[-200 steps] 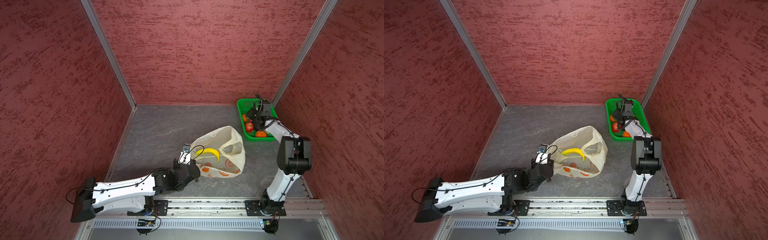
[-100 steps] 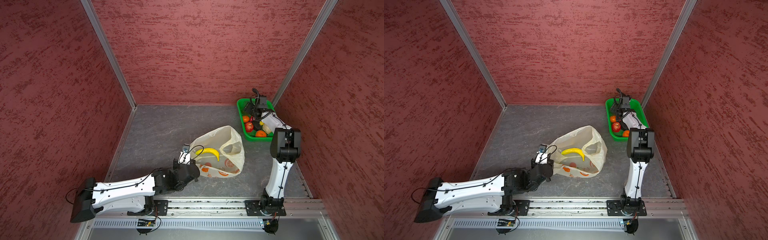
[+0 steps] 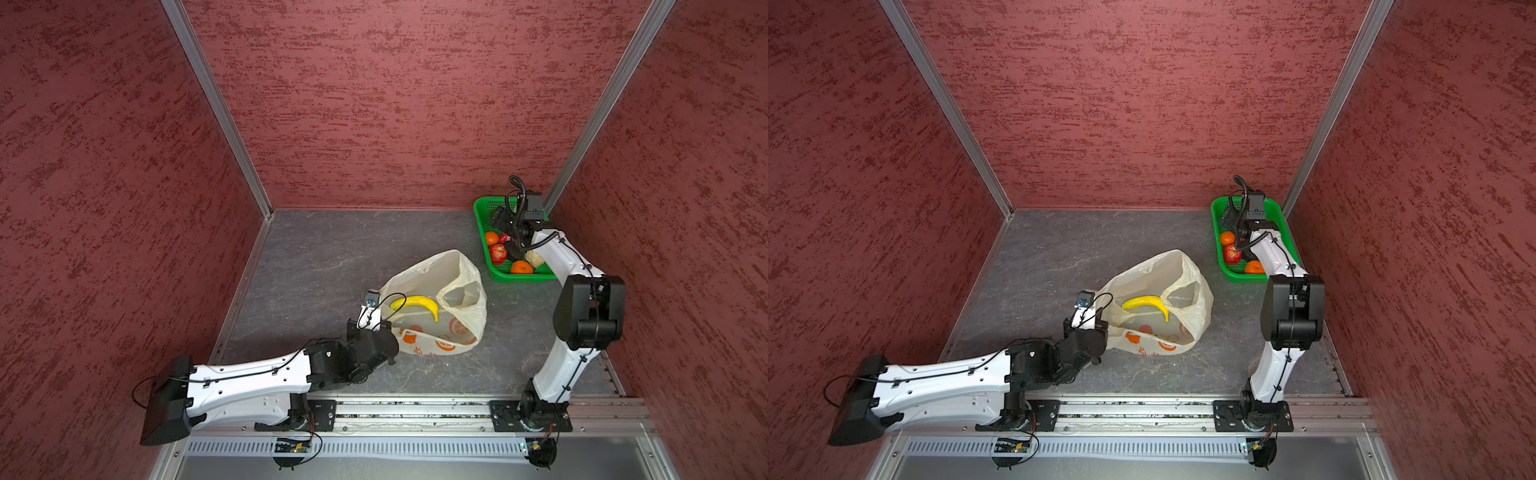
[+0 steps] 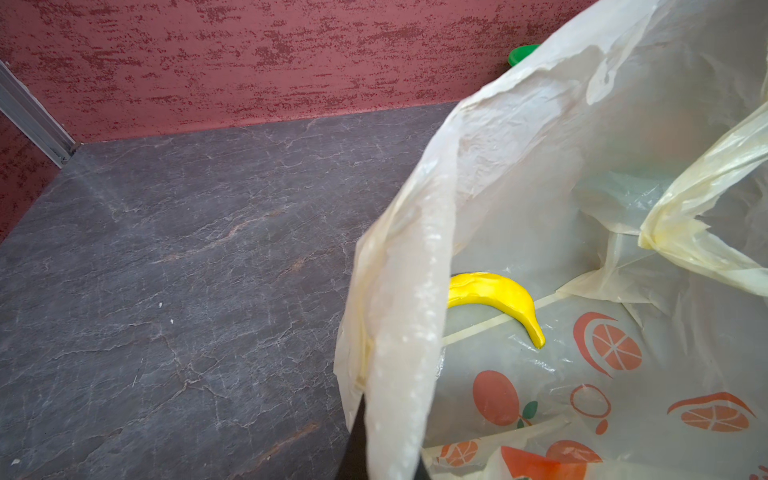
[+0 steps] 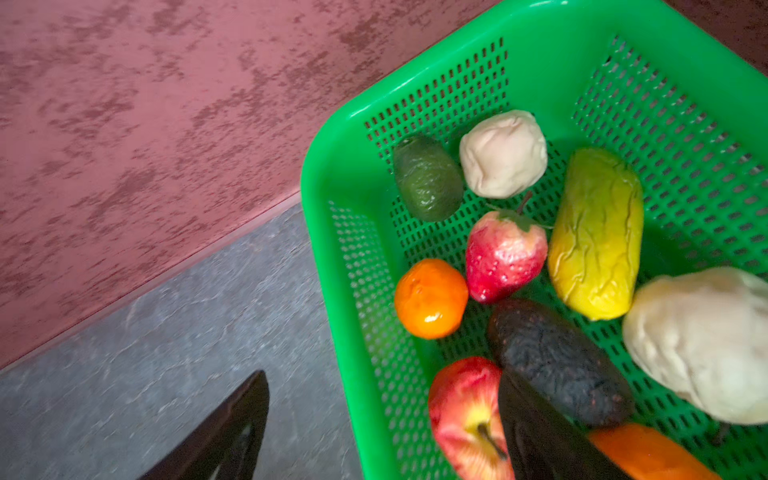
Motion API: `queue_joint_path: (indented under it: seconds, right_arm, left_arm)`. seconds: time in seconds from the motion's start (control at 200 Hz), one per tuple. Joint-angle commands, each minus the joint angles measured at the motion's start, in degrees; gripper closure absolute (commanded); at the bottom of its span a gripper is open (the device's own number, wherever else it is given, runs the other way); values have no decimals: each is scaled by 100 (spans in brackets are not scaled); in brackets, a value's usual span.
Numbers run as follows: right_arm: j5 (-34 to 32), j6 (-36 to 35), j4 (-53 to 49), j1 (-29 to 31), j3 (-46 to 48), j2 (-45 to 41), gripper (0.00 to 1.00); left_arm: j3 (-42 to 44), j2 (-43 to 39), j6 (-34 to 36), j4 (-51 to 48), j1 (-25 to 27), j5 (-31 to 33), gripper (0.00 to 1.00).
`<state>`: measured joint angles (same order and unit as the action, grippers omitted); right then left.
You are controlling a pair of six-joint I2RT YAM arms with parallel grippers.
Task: Untie the knot of the plastic bag and take out the fruit
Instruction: 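Open the right gripper to drop the green fruit into the basket, then move the right gripper back and lower it into the bag toward the banana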
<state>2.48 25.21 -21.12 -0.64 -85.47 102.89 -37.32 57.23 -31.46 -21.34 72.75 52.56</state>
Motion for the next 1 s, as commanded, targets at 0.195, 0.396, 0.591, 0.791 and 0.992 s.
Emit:
queue_joint_path:
  seconds: [0.195,0.396,0.591,0.791,0.992]
  right_arm:
    - [836,-190,-901,902,585,-1718,13]
    - [1108,-146,-1726,1957,446,-2751,13]
    - [991,70,-2188,3212,418,-3250,13]
    - [657,120,-2239,4351,629,-3305,14]
    - [204,-466,-2114,5112,1108,-3085,15]
  left_arm:
    - [133,-213,207,358,99,8,100]
    - [181,-218,332,533,91,-91,100]
    - [234,-229,342,563,73,-174,100]
    - [265,-300,452,684,17,-248,100]
    - [317,-389,516,735,-24,-281,100]
